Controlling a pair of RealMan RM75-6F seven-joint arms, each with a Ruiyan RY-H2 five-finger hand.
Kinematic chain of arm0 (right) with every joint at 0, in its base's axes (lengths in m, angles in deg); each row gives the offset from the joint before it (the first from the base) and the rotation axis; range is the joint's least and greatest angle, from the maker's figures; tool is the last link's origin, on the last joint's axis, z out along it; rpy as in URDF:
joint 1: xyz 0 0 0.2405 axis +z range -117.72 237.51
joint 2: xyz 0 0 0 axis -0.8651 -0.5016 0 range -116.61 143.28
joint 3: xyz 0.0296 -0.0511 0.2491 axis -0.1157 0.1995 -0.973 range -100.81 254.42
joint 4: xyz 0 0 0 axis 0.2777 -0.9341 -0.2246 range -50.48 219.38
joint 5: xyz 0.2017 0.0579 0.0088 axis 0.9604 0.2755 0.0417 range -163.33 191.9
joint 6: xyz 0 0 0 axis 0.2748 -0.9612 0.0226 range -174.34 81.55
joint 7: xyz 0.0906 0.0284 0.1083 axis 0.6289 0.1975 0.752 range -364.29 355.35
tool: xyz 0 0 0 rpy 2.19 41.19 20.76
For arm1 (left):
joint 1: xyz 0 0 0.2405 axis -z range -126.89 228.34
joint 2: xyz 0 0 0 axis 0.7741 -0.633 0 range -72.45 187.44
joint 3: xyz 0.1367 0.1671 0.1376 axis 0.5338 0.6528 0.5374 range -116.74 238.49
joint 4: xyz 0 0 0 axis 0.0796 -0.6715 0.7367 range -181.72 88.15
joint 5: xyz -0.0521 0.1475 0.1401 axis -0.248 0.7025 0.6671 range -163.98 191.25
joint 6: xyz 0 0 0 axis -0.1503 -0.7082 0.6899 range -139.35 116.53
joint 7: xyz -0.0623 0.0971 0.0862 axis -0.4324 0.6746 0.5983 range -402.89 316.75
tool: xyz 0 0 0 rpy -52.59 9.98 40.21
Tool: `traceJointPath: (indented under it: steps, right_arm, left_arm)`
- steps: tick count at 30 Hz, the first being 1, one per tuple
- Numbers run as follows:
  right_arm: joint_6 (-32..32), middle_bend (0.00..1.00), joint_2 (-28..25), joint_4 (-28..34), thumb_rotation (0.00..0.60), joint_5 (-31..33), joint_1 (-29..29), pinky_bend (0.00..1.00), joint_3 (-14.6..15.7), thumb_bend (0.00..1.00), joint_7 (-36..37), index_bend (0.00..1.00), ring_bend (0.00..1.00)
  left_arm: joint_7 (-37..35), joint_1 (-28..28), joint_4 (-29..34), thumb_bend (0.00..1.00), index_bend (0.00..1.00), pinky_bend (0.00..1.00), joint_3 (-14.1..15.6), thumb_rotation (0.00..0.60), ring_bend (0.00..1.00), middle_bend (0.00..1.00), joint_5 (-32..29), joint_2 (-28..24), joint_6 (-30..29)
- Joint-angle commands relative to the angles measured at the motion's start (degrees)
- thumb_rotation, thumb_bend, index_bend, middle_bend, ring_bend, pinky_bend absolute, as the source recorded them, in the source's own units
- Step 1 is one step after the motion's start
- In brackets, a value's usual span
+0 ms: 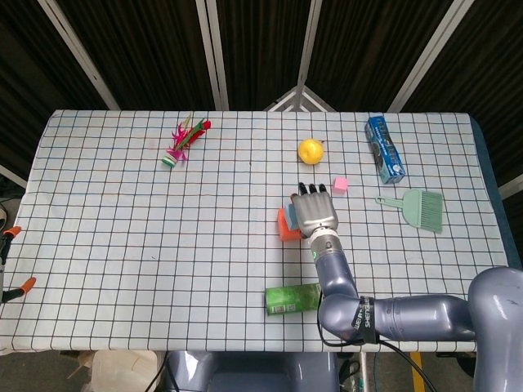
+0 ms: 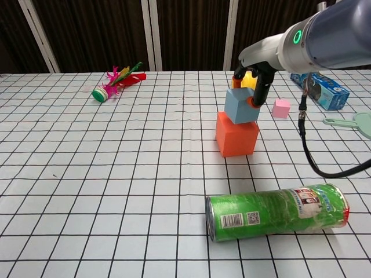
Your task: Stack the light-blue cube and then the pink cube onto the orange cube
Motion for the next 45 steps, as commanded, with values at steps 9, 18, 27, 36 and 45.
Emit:
traceJointPath:
  steps: [9, 18, 27, 36, 45]
  right_arm:
    - [-2.6, 0.08, 2.0, -0.1, 0.6, -0.4, 0.1, 0.09, -0.9, 0.58, 0.4, 0.42, 0.1]
    - [-3.6, 0.08, 4.1, -2.1, 0.6, 0.2, 0.1, 0.09, -1.3, 0.58, -0.4, 0.42, 0.1]
    - [-3.4, 0.08, 4.6, -3.2, 0.6, 0.3, -0.5, 0.09, -1.6, 0.58, -1.2, 0.43, 0.1]
    - [-2.7, 0.08, 4.6, -3.0, 0.6, -0.2, -1.2, 0.09, -2.0, 0.58, -1.5, 0.43, 0.1]
    - [-2.1, 0.08, 4.2, -2.6, 0.6, 0.3, -1.4, 0.09, -2.1, 0.46, -2.6, 0.29, 0.1]
  left_arm:
    - [-1.3, -0.2, 0.2, 0.2, 0.14, 0.02, 0.1, 0.6, 0.0, 0.01, 0.2, -0.6, -0.1]
    - [-1.3, -0.1, 0.1, 0.2, 0.14, 0.02, 0.0, 0.6, 0.0, 0.01, -0.1, -0.8, 0.2]
    - [-1.6, -0.3, 0.2, 0.2, 0.14, 0.02, -0.1, 0.6, 0.0, 0.01, -0.5, -1.0, 0.0]
    - [-1.4, -0.3, 0.4, 0.2, 0.14, 0.02, -0.1, 0.6, 0.0, 0.01, -0.5, -0.9, -0.1]
    - [-1.5, -0.2, 0.2, 0.2, 0.14, 0.02, -0.2, 0.6, 0.0, 0.01, -0.8, -0.9, 0.2]
